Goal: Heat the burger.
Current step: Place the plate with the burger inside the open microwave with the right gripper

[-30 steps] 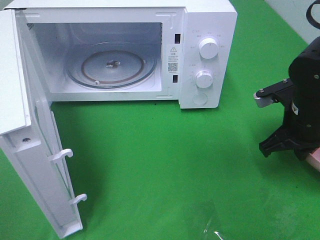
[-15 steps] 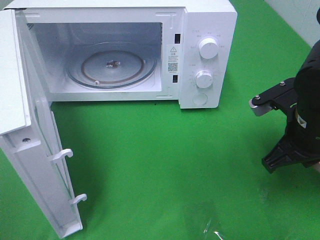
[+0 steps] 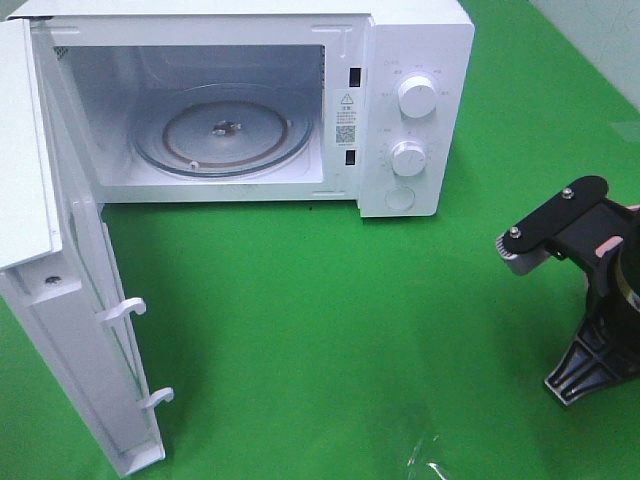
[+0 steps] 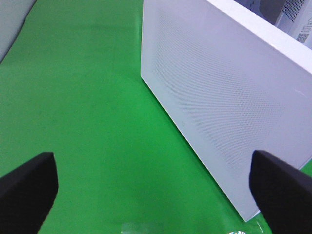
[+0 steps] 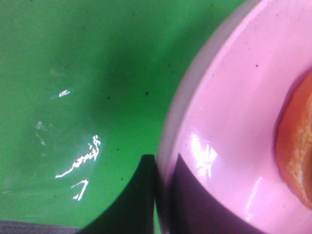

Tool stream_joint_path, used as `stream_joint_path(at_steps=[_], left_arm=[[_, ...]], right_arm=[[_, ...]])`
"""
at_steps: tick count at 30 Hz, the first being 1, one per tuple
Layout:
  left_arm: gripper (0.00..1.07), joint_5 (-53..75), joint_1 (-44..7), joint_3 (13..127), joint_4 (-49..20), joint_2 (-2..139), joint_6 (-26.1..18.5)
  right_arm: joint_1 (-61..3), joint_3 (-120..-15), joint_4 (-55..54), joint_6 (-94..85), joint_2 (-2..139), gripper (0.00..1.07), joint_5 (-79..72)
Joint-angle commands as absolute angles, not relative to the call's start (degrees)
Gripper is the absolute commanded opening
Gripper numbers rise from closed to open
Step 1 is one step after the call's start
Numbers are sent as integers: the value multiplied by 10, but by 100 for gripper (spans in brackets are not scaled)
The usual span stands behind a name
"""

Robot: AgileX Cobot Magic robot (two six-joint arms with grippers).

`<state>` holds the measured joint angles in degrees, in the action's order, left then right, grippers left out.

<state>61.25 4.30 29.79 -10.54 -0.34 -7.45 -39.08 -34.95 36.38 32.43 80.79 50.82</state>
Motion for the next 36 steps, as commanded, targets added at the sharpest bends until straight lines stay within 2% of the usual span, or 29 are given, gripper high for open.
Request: stream_joint_path(at_steps=[1, 13, 30, 36], left_arm=[[100, 614, 42, 297, -106, -7, -72], [100, 614, 42, 297, -106, -7, -72], [100, 614, 42, 297, -106, -7, -72], [100, 614, 42, 297, -106, -7, -72]], right_arm=[[-427, -330, 405, 343, 784, 1, 557], [-524, -324, 425, 372, 773, 1, 626], [-721, -324, 407, 419, 773, 2, 667], [-756, -324, 408, 419, 773, 2, 666]])
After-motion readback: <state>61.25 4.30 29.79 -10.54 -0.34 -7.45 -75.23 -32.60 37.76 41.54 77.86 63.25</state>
